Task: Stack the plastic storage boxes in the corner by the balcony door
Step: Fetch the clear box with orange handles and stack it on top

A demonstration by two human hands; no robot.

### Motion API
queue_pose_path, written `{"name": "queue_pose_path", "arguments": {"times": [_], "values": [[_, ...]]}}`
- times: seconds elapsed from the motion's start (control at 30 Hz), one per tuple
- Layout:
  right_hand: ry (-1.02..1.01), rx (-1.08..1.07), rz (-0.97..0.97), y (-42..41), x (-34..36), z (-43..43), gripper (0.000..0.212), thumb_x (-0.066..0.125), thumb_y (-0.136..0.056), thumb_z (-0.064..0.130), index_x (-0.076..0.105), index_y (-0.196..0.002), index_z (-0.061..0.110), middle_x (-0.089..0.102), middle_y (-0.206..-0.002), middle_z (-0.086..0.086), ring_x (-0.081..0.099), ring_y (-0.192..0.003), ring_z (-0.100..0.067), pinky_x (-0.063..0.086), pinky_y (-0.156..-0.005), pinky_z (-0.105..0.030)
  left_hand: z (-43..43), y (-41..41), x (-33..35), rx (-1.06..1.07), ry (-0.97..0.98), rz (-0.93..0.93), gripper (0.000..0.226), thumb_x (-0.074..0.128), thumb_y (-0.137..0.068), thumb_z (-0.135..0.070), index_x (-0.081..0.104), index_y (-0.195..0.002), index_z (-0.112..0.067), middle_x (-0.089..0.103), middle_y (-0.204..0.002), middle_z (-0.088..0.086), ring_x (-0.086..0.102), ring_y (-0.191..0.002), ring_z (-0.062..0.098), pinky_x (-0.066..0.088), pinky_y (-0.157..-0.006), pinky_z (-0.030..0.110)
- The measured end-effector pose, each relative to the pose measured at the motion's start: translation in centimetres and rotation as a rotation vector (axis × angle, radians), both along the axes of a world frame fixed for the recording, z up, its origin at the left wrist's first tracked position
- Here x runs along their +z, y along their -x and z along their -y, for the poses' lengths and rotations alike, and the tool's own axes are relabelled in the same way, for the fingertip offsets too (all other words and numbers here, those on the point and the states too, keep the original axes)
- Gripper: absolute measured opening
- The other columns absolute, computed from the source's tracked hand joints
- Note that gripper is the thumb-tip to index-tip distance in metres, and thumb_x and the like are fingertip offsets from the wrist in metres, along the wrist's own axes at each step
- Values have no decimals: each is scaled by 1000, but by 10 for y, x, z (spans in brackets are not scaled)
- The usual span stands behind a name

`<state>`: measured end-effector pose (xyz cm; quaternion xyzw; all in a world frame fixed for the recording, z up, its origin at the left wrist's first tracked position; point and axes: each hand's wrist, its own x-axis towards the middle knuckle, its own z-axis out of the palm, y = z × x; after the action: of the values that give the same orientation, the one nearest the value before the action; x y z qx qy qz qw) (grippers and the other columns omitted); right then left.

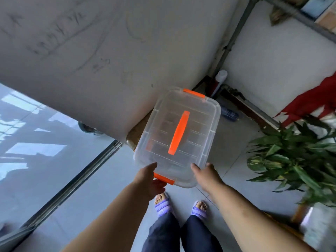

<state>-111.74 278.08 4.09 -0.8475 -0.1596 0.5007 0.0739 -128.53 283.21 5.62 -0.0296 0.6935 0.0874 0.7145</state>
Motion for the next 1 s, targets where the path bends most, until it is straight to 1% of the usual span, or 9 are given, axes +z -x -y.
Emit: {"name": "queue_pose_path", "arguments": {"times": [0.1, 0.3, 0.37, 0.47, 0.6, 0.7, 0.8, 0.9, 1.0], "values": [[-104, 138, 162, -16, 4, -25, 74, 57, -91, 41, 27, -146, 1, 34, -148, -25, 41, -132, -41, 38, -103, -43, -4, 7, -2, 18, 0, 3, 65, 50, -98, -33, 27, -150, -1, 44, -142, 30, 44, -132, 44, 31, -111, 52], [-305, 390, 325, -58, -4, -91, 89, 67, -84, 41, 20, -151, 6, 28, -154, -21, 32, -141, -36, 32, -113, -43, -8, 9, -10, 124, -25, -55, 54, 54, -96, -30, 38, -142, -6, 51, -120, 21, 50, -123, 41, 31, -111, 51], [-327, 458, 339, -73, -9, -119, 90, 69, -81, 43, 23, -151, 11, 26, -156, -18, 30, -141, -35, 30, -113, -42, -11, 9, -13, 146, -44, -113, 50, 55, -95, -29, 42, -138, -7, 54, -121, 20, 52, -121, 40, 33, -108, 49], [-397, 511, 392, -91, -18, -152, 73, 73, -73, 44, 45, -134, 15, 47, -136, -15, 48, -125, -35, 41, -98, -39, -18, 9, -17, 171, -86, -192, 51, 57, -94, -29, 45, -138, -7, 55, -132, 20, 52, -123, 41, 38, -105, 50], [-337, 549, 291, -108, -27, -180, 63, 72, -70, 45, 53, -120, 12, 61, -119, -12, 61, -108, -33, 52, -89, -42, -23, 4, -21, 208, -121, -271, 49, 61, -90, -33, 52, -130, -7, 58, -118, 17, 57, -115, 39, 44, -98, 50], [-355, 511, 276, -117, -31, -184, 60, 72, -72, 42, 57, -120, 10, 66, -112, -14, 66, -102, -33, 55, -84, -39, -28, -5, -23, 210, -169, -393, 40, 64, -86, -33, 58, -115, -5, 59, -109, 18, 59, -99, 36, 50, -97, 53], [-338, 424, 257, -125, -30, -183, 65, 70, -66, 45, 61, -118, 8, 68, -108, -15, 67, -96, -32, 56, -81, -40, -42, -16, -18, 234, -221, -444, 26, 67, -84, -31, 57, -94, -9, 59, -111, 18, 59, -107, 38, 51, -95, 53], [-330, 336, 180, -130, -27, -187, 63, 69, -61, 46, 64, -113, 10, 70, -100, -9, 67, -88, -28, 56, -72, -35, -58, -20, -15, 238, -242, -491, 33, 67, -83, -30, 57, -107, -9, 59, -118, 20, 57, -112, 38, 49, -74, 39], [-351, 309, 80, -131, -23, -195, 63, 68, -54, 48, 66, -107, 14, 70, -88, -3, 67, -81, -24, 58, -69, -37, -72, -19, -15, 256, -280, -502, 36, 65, -84, -26, 57, -113, -7, 60, -121, 19, 59, -111, 37, 44, -74, 36]]}}
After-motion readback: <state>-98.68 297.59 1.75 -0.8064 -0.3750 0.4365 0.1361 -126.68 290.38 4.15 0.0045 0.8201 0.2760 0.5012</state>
